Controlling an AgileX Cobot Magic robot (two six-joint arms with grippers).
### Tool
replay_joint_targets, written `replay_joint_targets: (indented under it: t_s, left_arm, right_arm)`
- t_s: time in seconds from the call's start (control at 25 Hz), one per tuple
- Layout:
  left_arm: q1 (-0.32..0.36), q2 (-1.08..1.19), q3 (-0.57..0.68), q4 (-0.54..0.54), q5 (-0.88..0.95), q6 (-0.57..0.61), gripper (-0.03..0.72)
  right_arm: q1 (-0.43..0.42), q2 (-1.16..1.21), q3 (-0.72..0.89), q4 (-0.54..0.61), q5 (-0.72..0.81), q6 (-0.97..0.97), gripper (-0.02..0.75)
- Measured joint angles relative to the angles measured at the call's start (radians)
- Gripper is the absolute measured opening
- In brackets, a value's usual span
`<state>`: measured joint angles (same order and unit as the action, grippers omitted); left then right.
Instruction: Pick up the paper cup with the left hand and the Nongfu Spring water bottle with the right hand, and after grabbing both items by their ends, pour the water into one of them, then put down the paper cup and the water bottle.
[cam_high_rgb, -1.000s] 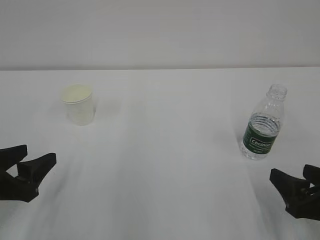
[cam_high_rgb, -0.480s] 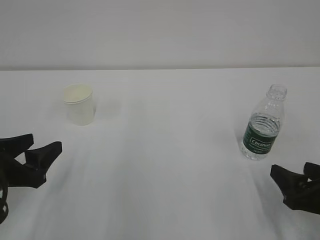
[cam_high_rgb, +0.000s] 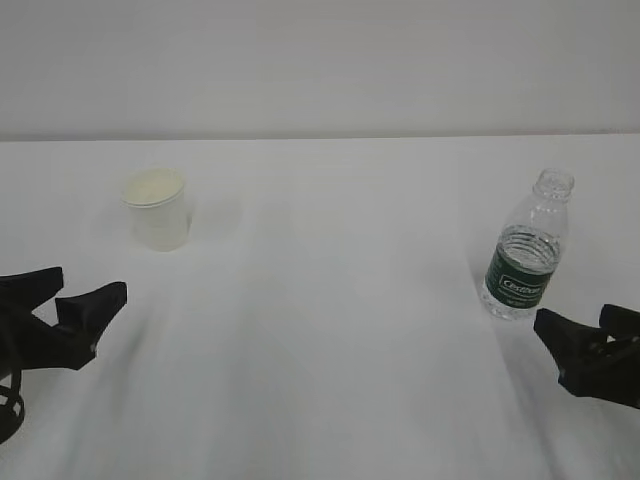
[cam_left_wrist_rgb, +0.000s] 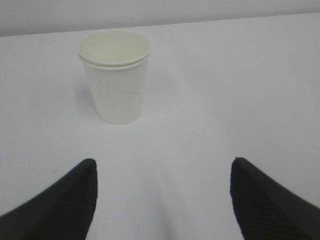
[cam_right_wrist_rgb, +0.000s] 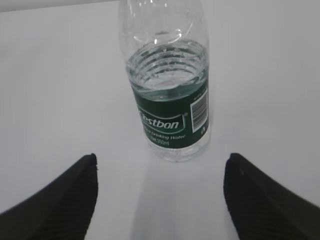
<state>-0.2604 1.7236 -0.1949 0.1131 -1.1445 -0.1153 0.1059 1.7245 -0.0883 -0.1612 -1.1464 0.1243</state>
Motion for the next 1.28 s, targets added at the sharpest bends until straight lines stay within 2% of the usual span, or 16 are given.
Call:
replay_joint_targets:
  t_s: [0.32,0.68,1.28]
  left_arm:
    - [0.000,0.010,-0.057,-0.019,0.000,0.000,0.606]
    - [0.000,0.146,-0.104,-0.021,-0.001,0.000,0.609]
    - [0.000,0.161,-0.106,-0.050,-0.001,0.009,0.608]
  right_arm:
    - [0.000,0.000,-0.053,0.002,0.000,0.002,0.588]
    - [0.000,0.009,-0.065,0.039,0.000,-0.049,0.589]
    - [0.000,0.238,-0.203,0.021,0.000,-0.085,0.588]
